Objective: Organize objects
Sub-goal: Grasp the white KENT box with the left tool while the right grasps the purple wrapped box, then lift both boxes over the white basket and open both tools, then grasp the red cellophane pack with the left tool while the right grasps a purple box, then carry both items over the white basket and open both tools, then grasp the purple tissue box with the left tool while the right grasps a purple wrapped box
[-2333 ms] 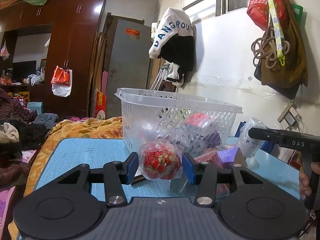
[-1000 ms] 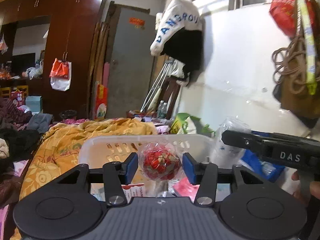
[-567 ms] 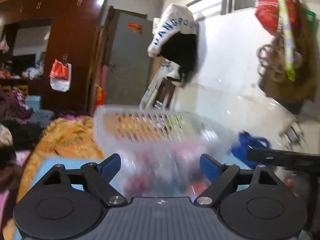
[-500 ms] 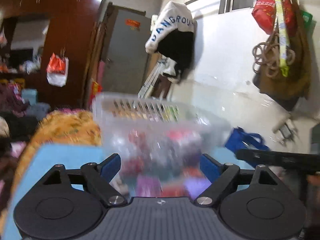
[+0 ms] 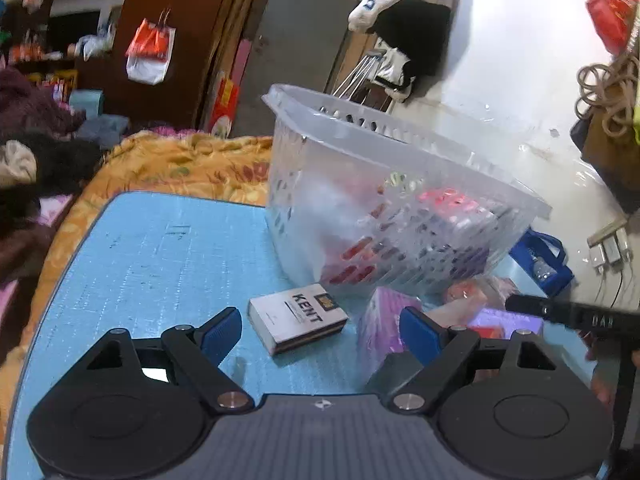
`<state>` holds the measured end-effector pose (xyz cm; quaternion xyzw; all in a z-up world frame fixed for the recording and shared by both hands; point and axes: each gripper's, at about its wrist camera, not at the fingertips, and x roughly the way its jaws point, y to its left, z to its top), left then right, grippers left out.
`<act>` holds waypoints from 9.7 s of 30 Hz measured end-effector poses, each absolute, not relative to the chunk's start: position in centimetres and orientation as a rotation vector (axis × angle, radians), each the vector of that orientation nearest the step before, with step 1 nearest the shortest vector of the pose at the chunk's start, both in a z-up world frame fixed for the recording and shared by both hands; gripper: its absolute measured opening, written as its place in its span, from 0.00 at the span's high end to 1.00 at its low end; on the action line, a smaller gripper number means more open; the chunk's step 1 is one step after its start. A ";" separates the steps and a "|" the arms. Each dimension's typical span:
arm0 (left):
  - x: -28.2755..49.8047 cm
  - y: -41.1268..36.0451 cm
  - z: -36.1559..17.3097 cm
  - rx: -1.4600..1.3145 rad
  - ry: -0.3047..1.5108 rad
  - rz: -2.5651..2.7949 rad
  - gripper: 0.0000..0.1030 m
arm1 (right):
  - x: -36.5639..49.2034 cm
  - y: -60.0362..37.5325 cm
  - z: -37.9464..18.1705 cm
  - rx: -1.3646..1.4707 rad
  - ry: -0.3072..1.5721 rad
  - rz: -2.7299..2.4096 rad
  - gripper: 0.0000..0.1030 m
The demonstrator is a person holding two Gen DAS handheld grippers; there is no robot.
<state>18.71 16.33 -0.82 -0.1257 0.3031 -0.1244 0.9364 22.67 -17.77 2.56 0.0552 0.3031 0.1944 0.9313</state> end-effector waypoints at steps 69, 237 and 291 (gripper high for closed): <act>11.5 15.3 0.7 -0.239 0.380 -0.103 0.36 | 13.2 -17.0 4.2 0.022 0.372 0.432 0.45; 17.8 10.8 8.6 -0.094 0.271 -0.240 0.00 | 16.0 -15.8 8.3 -0.017 0.231 0.481 0.00; 16.0 12.0 -1.2 -0.141 0.519 -0.238 0.61 | 14.1 -15.6 1.3 0.034 0.481 0.599 0.28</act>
